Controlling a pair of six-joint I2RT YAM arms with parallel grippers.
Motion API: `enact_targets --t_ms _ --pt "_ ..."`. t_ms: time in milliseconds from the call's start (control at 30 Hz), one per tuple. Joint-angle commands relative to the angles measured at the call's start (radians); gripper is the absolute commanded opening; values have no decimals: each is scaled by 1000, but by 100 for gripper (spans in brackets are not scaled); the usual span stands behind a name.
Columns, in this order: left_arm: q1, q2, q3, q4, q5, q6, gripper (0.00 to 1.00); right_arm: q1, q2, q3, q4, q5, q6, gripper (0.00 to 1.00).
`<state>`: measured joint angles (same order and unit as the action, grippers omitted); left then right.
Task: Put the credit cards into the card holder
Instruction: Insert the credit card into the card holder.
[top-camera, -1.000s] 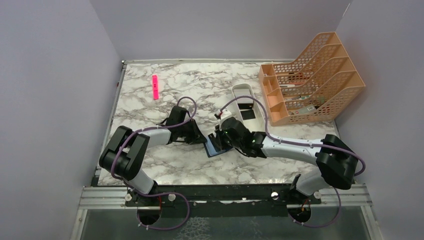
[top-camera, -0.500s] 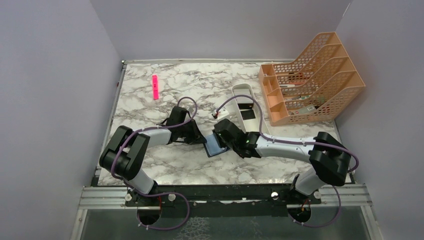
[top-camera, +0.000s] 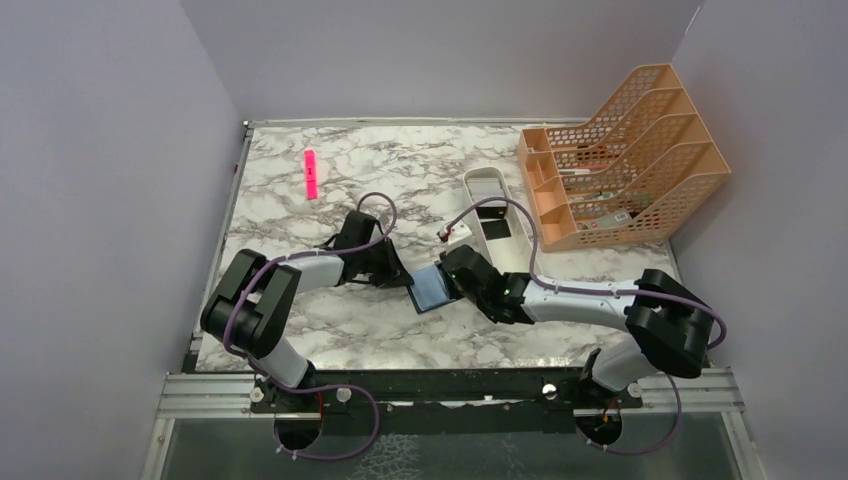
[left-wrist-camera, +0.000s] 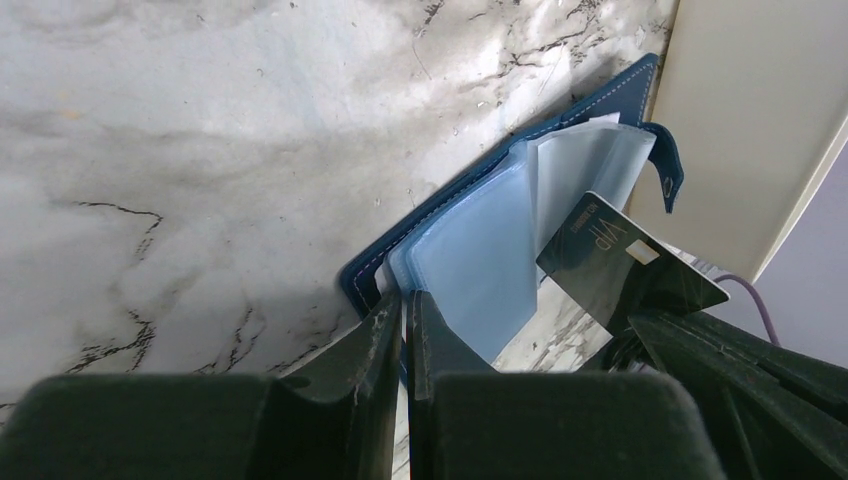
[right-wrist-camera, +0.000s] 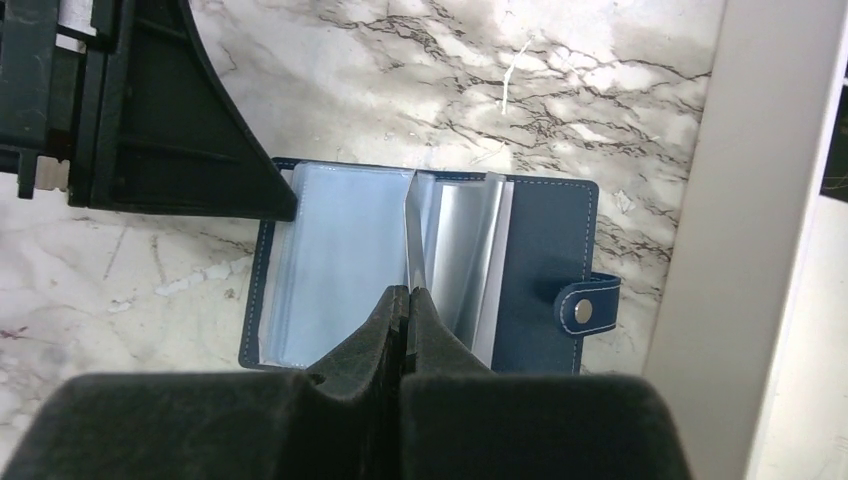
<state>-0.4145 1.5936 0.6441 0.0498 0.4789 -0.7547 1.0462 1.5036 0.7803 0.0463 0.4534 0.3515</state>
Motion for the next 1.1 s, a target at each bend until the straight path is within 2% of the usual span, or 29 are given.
enact_targets --t_ms 0,267,600,1067 --pt "-4 23 31 -99 -107 78 11 -42 -43 -65 74 -116 70 1" --pt "-4 -6 66 -176 -211 102 12 -136 -83 -137 157 -281 159 1" --pt "-4 2 65 -198 -239 106 12 -244 -132 -212 262 -436 287 1" --pt "-4 -34 38 -204 -235 112 15 -265 -55 -210 383 -493 379 1"
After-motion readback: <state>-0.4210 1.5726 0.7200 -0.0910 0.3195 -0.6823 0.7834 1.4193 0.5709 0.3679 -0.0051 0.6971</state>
